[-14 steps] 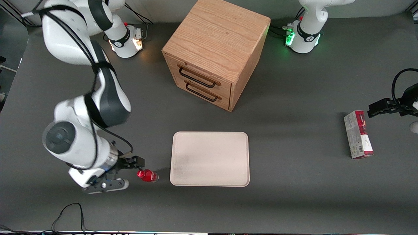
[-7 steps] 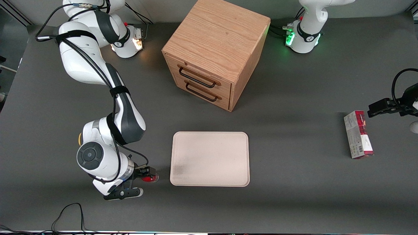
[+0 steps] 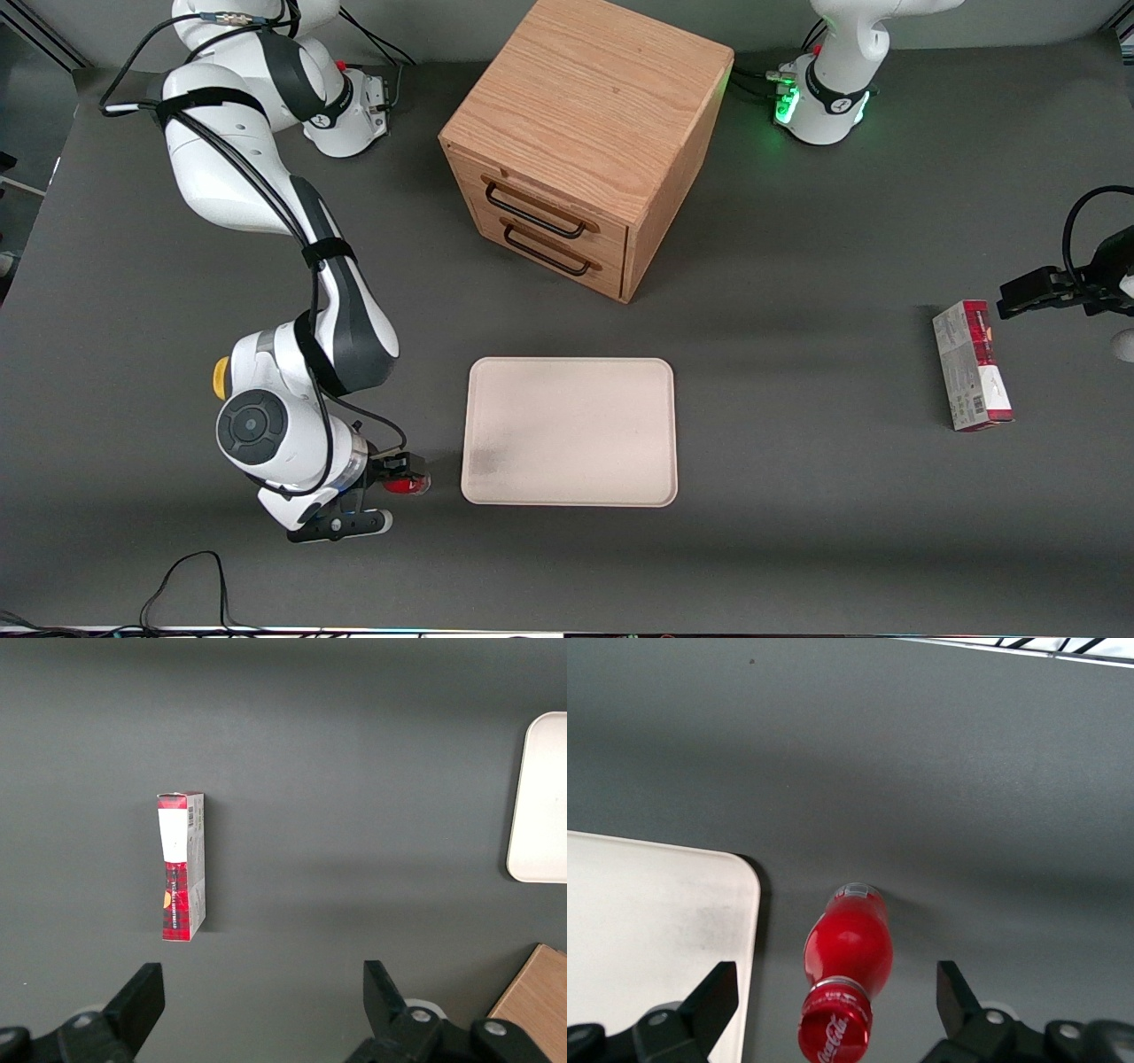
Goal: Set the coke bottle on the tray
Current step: 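Close the right gripper around the red bottle's body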
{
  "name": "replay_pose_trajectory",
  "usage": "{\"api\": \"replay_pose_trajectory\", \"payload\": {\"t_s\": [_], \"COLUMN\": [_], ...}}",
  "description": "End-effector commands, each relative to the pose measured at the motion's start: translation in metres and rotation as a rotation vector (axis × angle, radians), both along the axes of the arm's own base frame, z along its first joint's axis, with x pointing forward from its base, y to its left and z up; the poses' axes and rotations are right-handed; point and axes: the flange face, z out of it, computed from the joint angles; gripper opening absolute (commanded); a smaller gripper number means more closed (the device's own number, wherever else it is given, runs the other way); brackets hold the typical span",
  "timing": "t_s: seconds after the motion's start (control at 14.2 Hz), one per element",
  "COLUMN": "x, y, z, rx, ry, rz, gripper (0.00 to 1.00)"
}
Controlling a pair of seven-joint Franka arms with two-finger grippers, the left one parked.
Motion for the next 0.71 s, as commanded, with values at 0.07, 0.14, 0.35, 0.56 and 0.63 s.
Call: {"api": "replay_pose_trajectory", "payload": {"t_s": [0.07, 0.14, 0.35, 0.56, 0.63], "x": [-0.0006, -0.0007, -0.0009, -0.0009, -0.0009], "y": [0.0021, 0.0021, 0.0021, 0.0021, 0.0020], "z": [0.0000, 0.0022, 0.0021, 0.0021, 0.0021], "rx": [0.015, 0.015, 0.016, 0.016, 0.015], "ry": [0.009, 0.008, 0.010, 0.010, 0.009], "rz": [-0.022, -0.020, -0.019, -0.019, -0.019], "gripper": [0.63, 0.51, 0.31, 0.31, 0.31]}}
